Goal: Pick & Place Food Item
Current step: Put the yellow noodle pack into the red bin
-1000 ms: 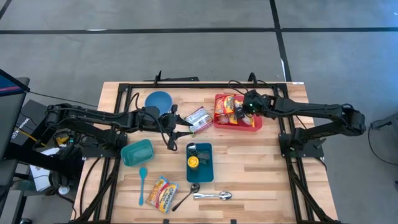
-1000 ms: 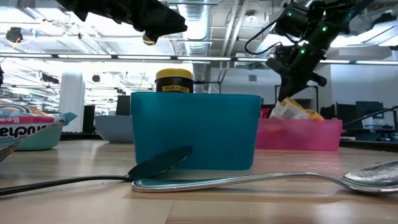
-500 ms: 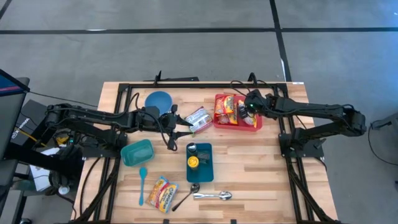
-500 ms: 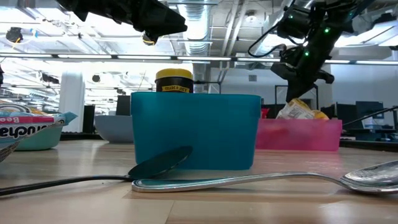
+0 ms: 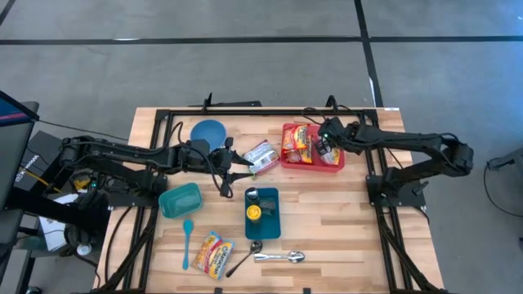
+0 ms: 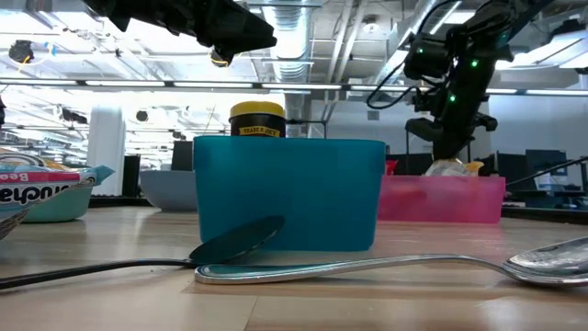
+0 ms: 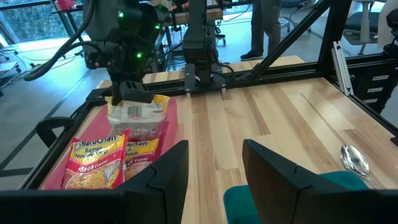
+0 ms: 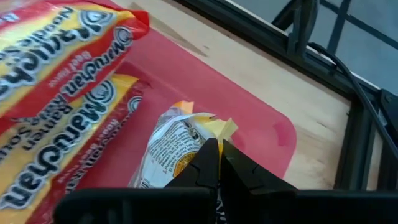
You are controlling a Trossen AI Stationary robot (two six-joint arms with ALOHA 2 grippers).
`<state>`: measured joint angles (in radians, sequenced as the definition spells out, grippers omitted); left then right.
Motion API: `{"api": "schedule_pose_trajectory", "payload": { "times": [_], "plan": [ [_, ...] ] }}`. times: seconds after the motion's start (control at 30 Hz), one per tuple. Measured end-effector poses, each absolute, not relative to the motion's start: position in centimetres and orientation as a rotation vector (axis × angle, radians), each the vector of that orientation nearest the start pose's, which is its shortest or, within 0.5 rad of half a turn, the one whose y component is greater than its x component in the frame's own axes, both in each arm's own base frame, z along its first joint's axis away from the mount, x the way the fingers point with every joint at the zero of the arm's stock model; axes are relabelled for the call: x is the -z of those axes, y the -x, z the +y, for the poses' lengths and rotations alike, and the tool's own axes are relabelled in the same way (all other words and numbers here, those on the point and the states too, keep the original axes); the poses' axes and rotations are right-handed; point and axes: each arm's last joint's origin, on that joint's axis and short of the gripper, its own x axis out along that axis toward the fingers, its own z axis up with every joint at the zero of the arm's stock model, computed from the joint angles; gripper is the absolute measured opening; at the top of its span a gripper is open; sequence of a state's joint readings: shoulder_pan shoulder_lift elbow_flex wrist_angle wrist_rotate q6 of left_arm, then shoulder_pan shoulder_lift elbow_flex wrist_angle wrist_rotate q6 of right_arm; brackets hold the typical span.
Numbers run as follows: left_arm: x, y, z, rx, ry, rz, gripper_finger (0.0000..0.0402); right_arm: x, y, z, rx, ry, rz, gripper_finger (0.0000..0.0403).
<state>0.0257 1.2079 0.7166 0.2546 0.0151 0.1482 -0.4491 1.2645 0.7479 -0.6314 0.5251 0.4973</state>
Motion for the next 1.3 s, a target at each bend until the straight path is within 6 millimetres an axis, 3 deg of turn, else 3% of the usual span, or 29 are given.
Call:
{"api": "schedule_pose_trajectory", "payload": {
  "times": [0.43, 0.83, 1.3],
  "plan": [
    [-26.49, -26.45, 0.63, 0.007, -0.143, 0.237, 0.0144, -20.08, -19.07, -10.87, 1.131, -0.352, 0.979, 0.0002],
    [-26.49, -26.45, 0.63, 0.007, -0.143, 0.237, 0.0144, -20.04, -18.96, -10.82, 1.133, -0.349, 0.993, 0.0079],
    [-26.49, -26.45, 0.63, 0.007, -0.143, 0.237, 0.0144, -20.20, -19.20, -11.14, 1.136, -0.360, 0.947, 0.0082]
  ]
}}
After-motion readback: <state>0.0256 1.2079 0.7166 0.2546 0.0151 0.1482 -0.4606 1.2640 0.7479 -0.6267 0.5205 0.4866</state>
